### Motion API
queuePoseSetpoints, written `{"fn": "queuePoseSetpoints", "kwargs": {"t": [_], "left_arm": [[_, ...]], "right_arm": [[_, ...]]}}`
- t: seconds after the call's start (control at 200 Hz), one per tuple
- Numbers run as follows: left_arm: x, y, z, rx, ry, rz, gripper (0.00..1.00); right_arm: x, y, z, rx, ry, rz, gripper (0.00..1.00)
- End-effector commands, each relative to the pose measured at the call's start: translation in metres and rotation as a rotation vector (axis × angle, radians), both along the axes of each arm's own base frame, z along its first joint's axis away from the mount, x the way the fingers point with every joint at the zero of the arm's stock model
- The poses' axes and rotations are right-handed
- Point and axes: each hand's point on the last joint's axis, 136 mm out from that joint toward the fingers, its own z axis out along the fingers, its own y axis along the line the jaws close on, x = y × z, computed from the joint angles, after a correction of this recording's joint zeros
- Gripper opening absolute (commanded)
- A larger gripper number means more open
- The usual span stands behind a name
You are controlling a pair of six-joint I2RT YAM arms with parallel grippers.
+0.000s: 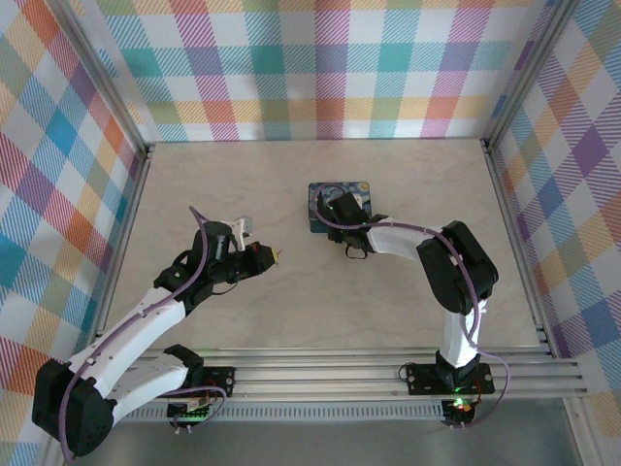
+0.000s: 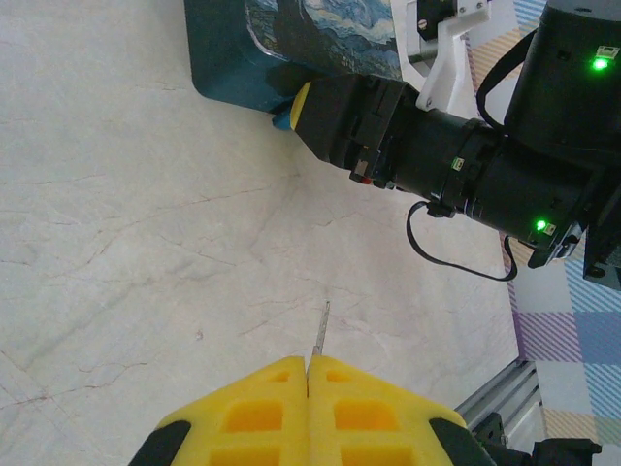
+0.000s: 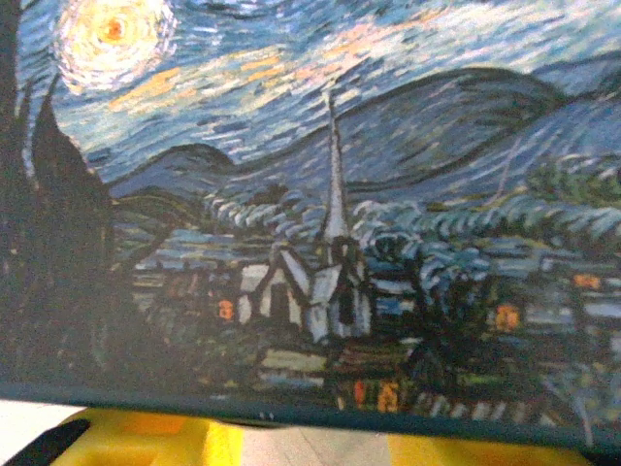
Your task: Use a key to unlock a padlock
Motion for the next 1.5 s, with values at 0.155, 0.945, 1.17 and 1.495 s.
{"fn": "queuePoseSetpoints", "kwargs": {"t": [0.155, 0.945, 1.17, 1.495], "left_arm": [[-0.005, 0.009, 0.000, -0.010, -0.004, 0.032, 0.00], [-0.009, 0.015, -0.003, -0.002, -0.014, 0.050, 0.00], [-0.009, -0.002, -0.006, -0.051, -0.051, -0.042, 0.00], [-0.004, -0.023, -0.025, -0.042, -0.215, -0.132, 0.00]], "right_arm": [[0.007, 0.003, -0.002, -0.013, -0.023, -0.010, 0.39], [0.015, 0.017, 0.010, -0.033, -0.061, 0.108, 0.19], [0.000, 0.030, 0.022, -0.001, 0.041, 0.206, 0.09], [-0.031, 0.029, 0.024, 0.052, 0.224, 0.229, 0.00]]}}
